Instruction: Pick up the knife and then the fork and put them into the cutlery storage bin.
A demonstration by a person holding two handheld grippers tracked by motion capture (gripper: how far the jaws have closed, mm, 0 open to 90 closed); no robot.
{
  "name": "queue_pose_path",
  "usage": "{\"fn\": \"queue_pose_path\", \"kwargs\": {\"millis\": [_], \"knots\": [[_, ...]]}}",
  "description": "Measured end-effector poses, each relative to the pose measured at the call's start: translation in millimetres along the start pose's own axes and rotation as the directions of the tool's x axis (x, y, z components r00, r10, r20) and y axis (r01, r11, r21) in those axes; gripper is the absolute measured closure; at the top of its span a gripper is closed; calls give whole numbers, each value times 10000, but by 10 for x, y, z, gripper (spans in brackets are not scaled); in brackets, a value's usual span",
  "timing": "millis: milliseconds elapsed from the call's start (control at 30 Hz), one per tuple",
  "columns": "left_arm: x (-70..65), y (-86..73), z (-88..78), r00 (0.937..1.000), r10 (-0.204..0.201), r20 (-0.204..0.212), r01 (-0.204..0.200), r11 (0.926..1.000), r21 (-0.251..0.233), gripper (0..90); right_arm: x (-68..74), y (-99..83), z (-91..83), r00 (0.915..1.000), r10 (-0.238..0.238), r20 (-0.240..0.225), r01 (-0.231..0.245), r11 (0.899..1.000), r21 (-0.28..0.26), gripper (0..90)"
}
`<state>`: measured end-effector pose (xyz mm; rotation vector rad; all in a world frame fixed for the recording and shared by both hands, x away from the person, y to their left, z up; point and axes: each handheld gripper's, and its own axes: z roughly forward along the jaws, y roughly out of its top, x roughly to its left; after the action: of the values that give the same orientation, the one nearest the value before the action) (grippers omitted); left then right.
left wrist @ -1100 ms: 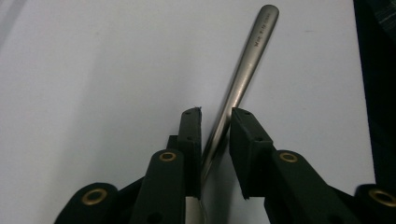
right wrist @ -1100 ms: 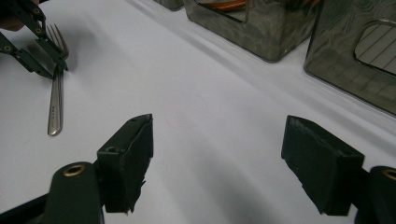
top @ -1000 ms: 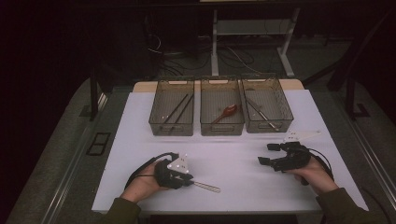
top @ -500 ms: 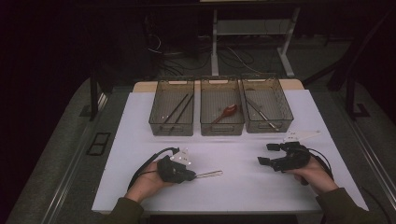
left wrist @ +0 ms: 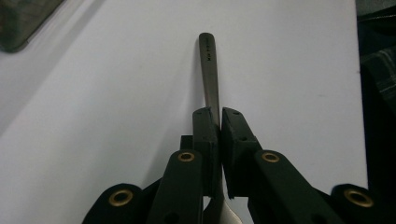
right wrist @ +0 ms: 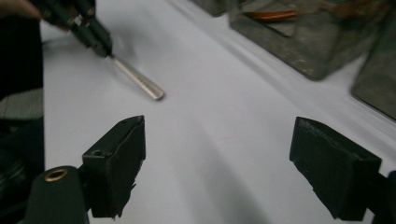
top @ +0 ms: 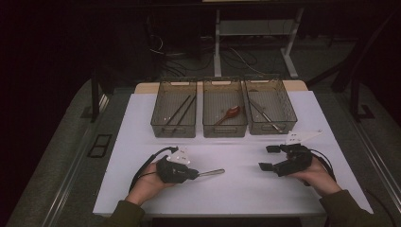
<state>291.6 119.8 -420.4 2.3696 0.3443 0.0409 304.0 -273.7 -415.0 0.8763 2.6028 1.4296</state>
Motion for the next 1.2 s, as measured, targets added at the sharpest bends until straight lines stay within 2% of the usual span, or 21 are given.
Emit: {"fn": "queue_pose_path", "kwargs": {"millis": [67,200,267,400,433,500,533,633,667,767,800,1000,1133,1200], "knots": [[-8,19,2,10000,53,-52,-53,10000,3,845,62,52,37,9988,-373,-305,382,9989,274,178],[-23,95,-25,9998,223,0,-223,9997,-135,844,176,167,133,9931,-1033,-551,1068,9922,647,220],[-39,150,-31,9991,428,10,-428,9990,-152,844,228,236,185,9881,-1365,-715,1420,9866,798,241],[-64,266,-1,9978,636,189,-634,9979,-146,844,334,359,296,9728,-2002,-1166,2117,9727,955,367],[-67,294,8,9970,735,261,-732,9972,-121,844,351,385,328,9654,-2236,-1339,2384,9652,1073,401],[-77,349,29,9956,868,352,-862,9961,-170,844,382,429,401,9448,-2927,-1475,3110,9426,1213,445],[-88,375,41,9953,883,394,-875,9959,-230,844,409,449,440,9409,-2960,-1645,3183,9389,1310,466],[-112,450,59,9920,1140,542,-1127,9933,-270,844,452,498,557,9196,-3334,-2080,3660,9193,1447,493],[-119,475,63,9899,1299,562,-1285,9913,-275,844,468,514,590,9183,-3316,-2164,3663,9189,1462,507],[-150,547,83,9861,1506,707,-1484,9883,-363,844,487,562,678,9021,-3436,-2613,3893,9090,1487,523],[-159,569,90,9840,1625,734,-1602,9864,-363,844,491,575,706,8991,-3443,-2704,3928,9071,1512,534],[-233,677,136,9744,2066,888,-2044,9783,-332,844,471,598,846,8880,-3033,-3456,3865,8995,2036,642],[-246,696,153,9710,2225,879,-2207,9749,-298,843,471,602,879,8730,-2846,-3961,3915,8932,2211,742],[-243,694,152,9699,2251,932,-2228,9743,-339,843,473,602,876,8691,-2830,-4056,3945,8913,2235,773]]}}
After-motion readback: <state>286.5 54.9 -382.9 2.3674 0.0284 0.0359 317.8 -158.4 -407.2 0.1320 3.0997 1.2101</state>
